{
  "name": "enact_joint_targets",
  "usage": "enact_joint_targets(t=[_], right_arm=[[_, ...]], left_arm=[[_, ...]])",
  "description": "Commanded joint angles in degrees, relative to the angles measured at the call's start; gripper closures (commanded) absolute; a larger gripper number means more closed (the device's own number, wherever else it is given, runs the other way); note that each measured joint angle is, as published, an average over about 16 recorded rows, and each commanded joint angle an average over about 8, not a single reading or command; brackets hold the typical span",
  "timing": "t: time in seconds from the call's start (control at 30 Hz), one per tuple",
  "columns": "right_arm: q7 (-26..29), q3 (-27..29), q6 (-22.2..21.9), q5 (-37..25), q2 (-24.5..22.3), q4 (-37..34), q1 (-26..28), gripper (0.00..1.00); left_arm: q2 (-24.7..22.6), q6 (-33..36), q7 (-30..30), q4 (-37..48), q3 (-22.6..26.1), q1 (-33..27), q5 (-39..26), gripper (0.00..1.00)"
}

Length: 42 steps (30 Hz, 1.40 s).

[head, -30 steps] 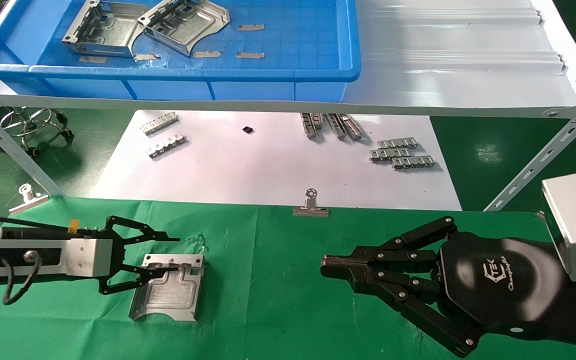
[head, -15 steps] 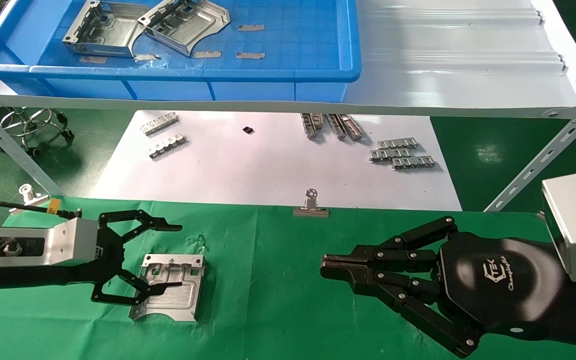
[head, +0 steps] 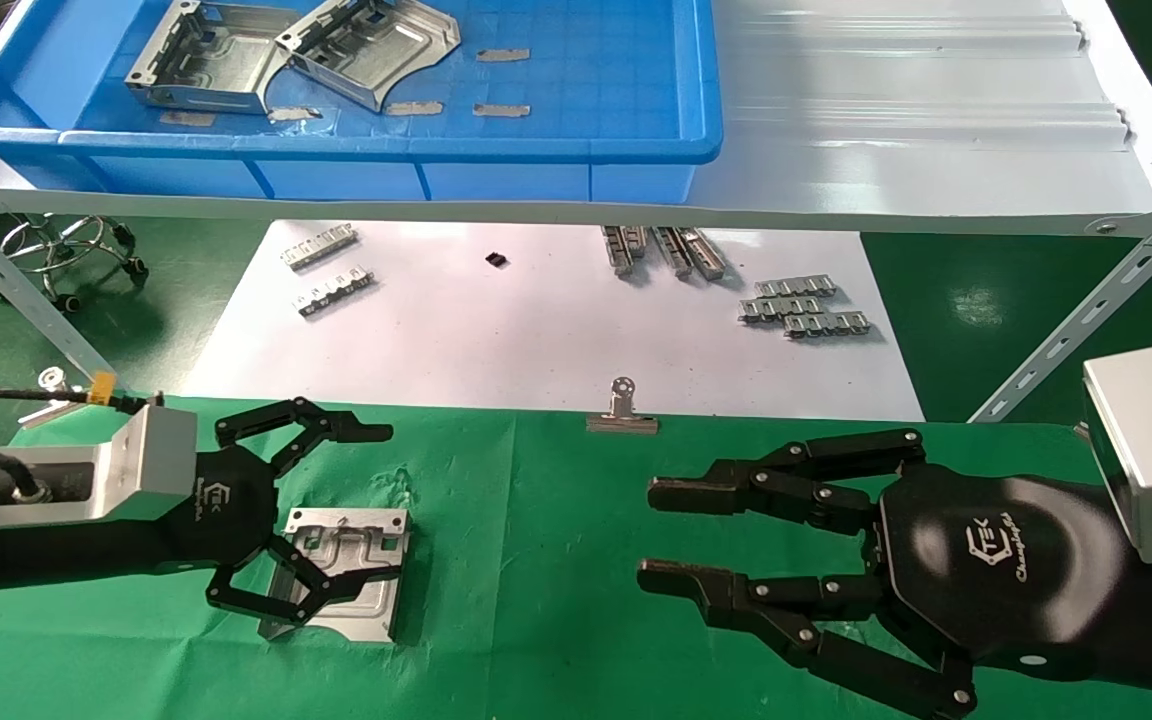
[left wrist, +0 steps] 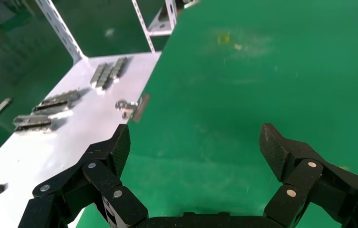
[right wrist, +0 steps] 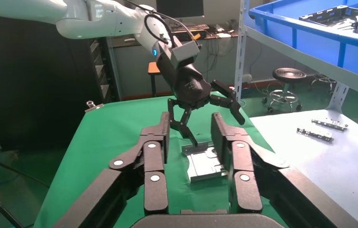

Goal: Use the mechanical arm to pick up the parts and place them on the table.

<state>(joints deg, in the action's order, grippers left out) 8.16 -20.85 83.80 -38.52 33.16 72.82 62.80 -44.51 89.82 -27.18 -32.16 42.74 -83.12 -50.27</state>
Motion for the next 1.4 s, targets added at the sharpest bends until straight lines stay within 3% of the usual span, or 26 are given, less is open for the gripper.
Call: enact_joint_targets(t=[0.03,1.1,1.4], right_arm=[[0.0,0.0,0.0,0.0,0.0,0.0,0.0,0.00],[0.0,0.0,0.0,0.0,0.0,0.0,0.0,0.00],[0.0,0.0,0.0,0.0,0.0,0.0,0.0,0.00]], left_arm=[[0.5,-0.2,2.0,-2.2,-1.4,1.1,0.4,0.00],[8.6,-3.7,34.3,-37.5,-24.2,19.5,7.6,0.00],[9.9,-4.3,39.0,-43.2,-27.9,22.5,8.8,0.00]])
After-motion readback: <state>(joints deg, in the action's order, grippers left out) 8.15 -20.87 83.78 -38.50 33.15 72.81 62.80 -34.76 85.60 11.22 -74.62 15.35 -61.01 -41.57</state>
